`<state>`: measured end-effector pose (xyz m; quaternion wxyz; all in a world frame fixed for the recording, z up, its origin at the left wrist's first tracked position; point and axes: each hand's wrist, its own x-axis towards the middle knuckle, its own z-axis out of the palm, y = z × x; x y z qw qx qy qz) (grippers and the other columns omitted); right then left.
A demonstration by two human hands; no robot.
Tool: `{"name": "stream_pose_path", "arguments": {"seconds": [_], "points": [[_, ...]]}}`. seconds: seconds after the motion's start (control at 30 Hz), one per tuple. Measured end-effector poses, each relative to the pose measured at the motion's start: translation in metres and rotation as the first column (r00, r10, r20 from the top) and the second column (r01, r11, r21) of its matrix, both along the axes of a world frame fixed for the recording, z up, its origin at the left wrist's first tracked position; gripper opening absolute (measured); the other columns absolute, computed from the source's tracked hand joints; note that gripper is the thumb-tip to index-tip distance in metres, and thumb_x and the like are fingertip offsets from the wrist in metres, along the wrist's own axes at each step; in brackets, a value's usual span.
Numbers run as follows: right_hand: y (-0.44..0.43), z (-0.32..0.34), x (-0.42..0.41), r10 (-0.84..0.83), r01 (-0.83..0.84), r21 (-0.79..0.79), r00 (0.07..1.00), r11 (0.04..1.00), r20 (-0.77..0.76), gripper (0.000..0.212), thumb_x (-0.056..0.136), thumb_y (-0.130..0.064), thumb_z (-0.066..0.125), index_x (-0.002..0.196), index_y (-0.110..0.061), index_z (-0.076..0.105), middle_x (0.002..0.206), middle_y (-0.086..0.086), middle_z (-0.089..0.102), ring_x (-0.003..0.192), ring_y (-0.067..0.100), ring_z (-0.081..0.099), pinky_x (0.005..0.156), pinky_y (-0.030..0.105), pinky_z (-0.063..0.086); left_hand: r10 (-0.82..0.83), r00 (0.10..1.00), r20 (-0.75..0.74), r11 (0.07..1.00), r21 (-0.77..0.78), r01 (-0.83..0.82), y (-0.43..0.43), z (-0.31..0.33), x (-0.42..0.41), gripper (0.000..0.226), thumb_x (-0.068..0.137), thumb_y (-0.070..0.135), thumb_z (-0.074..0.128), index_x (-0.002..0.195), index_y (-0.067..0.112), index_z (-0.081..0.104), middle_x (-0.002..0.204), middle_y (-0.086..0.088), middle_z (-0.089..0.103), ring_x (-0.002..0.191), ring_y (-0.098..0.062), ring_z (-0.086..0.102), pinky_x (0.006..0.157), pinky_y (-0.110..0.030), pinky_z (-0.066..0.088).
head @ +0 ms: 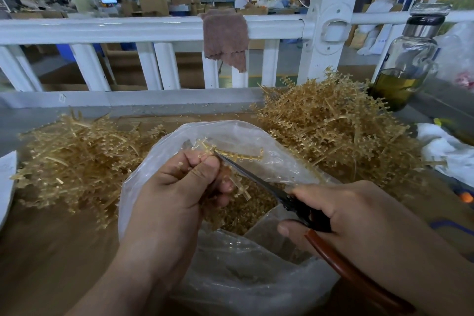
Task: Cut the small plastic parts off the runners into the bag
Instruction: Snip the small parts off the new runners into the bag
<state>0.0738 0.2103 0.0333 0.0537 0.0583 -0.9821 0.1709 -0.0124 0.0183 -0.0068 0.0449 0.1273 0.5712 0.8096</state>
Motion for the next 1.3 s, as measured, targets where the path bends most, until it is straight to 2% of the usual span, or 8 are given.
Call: {"name": "stream_pose_path", "arguments": {"seconds": [0.33,0.47,0.57,0.7,0.83,1.0,1.13,1.3], "points": [[0.002,-0.003,0.0,-0.005,0.005,-0.015,1.0,1.0,-0.003,0.044,0.076,-0.069,0.045,0.081,-0.028,0.059,0.056,-0.014,0.05,0.063,0.0,0.055,0.054,0.018,0.038,-0.003,1.0,0.02,1.0,-0.001,0.003,0.0,-0.001,-0.002,0.015,0.078,0.026,0.064,0.063,0.025,0.066,0.065,-0.007,0.062,0.06,-0.014,0.06,0.052,-0.021,0.05],[0.003,-0.008,-0.002,0.016,-0.016,-0.023,1.0,1.0,-0.016,0.054,0.075,-0.075,0.039,0.085,-0.027,0.059,0.062,-0.008,0.057,0.065,0.006,0.057,0.055,0.021,0.04,0.009,0.999,0.039,1.0,-0.006,-0.009,-0.001,0.001,-0.001,0.014,0.078,0.026,0.066,0.065,0.022,0.063,0.065,-0.008,0.062,0.06,-0.017,0.059,0.053,-0.024,0.05],[0.006,-0.013,-0.005,0.034,-0.034,-0.034,0.999,0.999,-0.026,0.052,0.075,-0.078,0.039,0.083,-0.029,0.055,0.065,-0.009,0.057,0.065,0.007,0.057,0.056,0.022,0.042,0.054,0.998,0.018,0.998,-0.044,-0.054,-0.002,0.001,-0.001,0.018,0.085,0.025,0.067,0.068,0.022,0.064,0.068,-0.008,0.064,0.064,-0.02,0.061,0.055,-0.028,0.049],[0.008,-0.014,-0.006,0.036,-0.037,-0.051,0.999,0.998,-0.028,0.054,0.074,-0.081,0.04,0.09,-0.032,0.056,0.072,-0.012,0.059,0.068,0.005,0.057,0.059,0.022,0.041,0.15,0.988,-0.043,0.984,-0.088,-0.153,-0.002,-0.001,-0.001,0.02,0.098,0.015,0.061,0.078,0.017,0.064,0.07,-0.012,0.069,0.064,-0.021,0.066,0.053,-0.025,0.052],[0.008,-0.012,-0.005,0.04,-0.042,-0.068,0.999,0.997,-0.02,0.055,0.072,-0.082,0.04,0.098,-0.037,0.059,0.076,-0.018,0.061,0.071,0.0,0.058,0.062,0.017,0.043,0.112,0.992,-0.05,0.99,-0.081,-0.116,-0.001,-0.002,0.0,0.024,0.098,0.014,0.06,0.075,0.018,0.065,0.071,-0.01,0.07,0.067,-0.021,0.069,0.061,-0.027,0.058],[0.008,-0.011,-0.003,0.038,-0.04,-0.047,0.999,0.998,-0.03,0.061,0.07,-0.086,0.034,0.106,-0.041,0.057,0.08,-0.022,0.06,0.077,-0.004,0.057,0.071,0.019,0.046,0.106,0.991,-0.087,0.992,-0.063,-0.112,0.0,-0.003,0.001,0.017,0.089,0.022,0.065,0.074,0.015,0.063,0.073,-0.009,0.068,0.069,-0.016,0.068,0.062,-0.023,0.056],[0.007,-0.01,-0.002,0.023,-0.025,-0.045,0.999,0.999,-0.043,0.064,0.071,-0.087,0.032,0.11,-0.042,0.056,0.082,-0.022,0.061,0.08,-0.004,0.057,0.071,0.021,0.047,0.118,0.988,-0.102,0.991,-0.054,-0.124,0.0,-0.003,0.001,0.021,0.083,0.028,0.065,0.079,0.007,0.062,0.072,-0.008,0.068,0.068,-0.014,0.067,0.061,-0.021,0.055],[0.006,-0.01,-0.002,0.0,-0.002,-0.037,0.999,0.999,-0.046,0.065,0.072,-0.085,0.033,0.107,-0.037,0.058,0.081,-0.02,0.063,0.078,0.0,0.059,0.066,0.025,0.049,0.153,0.979,-0.137,0.985,-0.062,-0.162,0.001,-0.002,0.002,0.013,0.084,0.031,0.064,0.071,0.027,0.067,0.071,-0.002,0.068,0.068,-0.011,0.068,0.06,-0.02,0.054]]}}
